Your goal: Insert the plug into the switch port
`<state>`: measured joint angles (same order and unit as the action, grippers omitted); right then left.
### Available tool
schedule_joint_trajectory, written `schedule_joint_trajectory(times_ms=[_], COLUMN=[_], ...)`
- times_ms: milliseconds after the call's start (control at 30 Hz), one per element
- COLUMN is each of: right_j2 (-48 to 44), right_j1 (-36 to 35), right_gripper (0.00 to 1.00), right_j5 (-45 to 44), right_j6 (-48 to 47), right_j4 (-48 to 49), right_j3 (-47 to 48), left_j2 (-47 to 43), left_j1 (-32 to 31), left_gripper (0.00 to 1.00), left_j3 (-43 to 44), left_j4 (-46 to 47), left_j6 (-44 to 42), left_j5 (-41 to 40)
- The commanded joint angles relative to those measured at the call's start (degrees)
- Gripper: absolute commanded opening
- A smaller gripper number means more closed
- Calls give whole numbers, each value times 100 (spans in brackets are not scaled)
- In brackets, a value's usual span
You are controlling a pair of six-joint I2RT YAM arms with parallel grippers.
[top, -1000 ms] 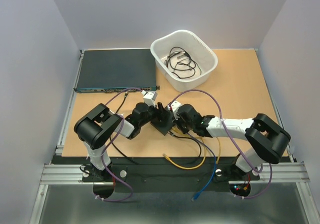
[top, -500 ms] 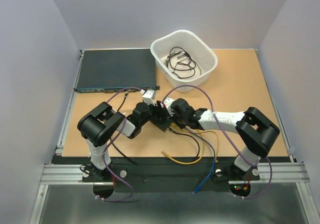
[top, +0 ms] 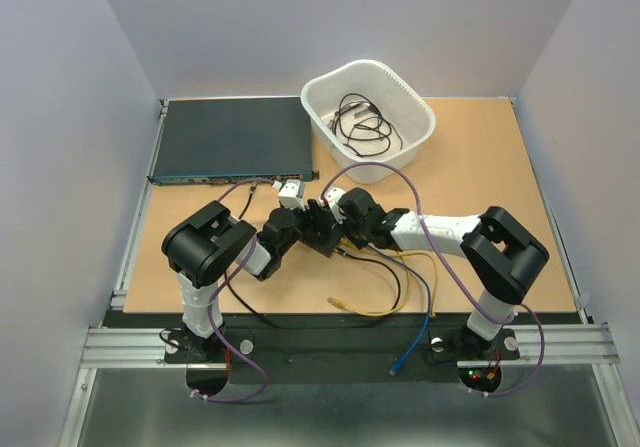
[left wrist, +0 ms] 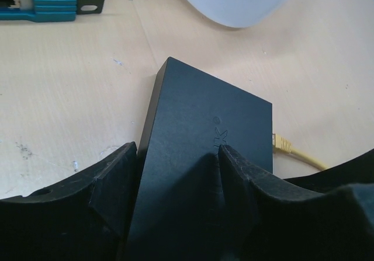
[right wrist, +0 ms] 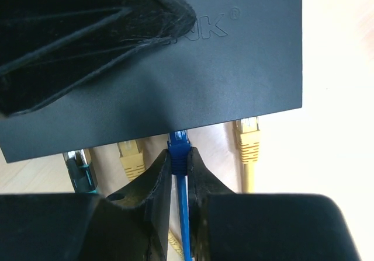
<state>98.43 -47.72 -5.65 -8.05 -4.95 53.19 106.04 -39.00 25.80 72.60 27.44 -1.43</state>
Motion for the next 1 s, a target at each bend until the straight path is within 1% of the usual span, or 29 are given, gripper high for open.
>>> schedule_joint_trajectory(times_ms=[0,200,533,633,967], right_j2=[607,791,1327,1424,1547], right_j1=[-228,-220,-229,-229,-430], right_gripper=[0,0,1,0,0], right_j5=[1066,1338,2304,2436,2455], right_j6=[67,-29,76,111,120], right_j4=[3502,3264,3061,3053,3018], right_j3=[789,1114,1765,1888,1783], left_j2=[49,-171,-584,-619,-777], left_j1=[-1004,-951,-705,-557,15], left_gripper=[65,65,65,65,66], left_j3=[-233,-602,-1314,-1472,-1438], left_j4=[-106,-105,-264,-246,-465], left_j6=[1422,1580,1712,1677,1668], left_j5=[3088,2798,2464,2446,2648])
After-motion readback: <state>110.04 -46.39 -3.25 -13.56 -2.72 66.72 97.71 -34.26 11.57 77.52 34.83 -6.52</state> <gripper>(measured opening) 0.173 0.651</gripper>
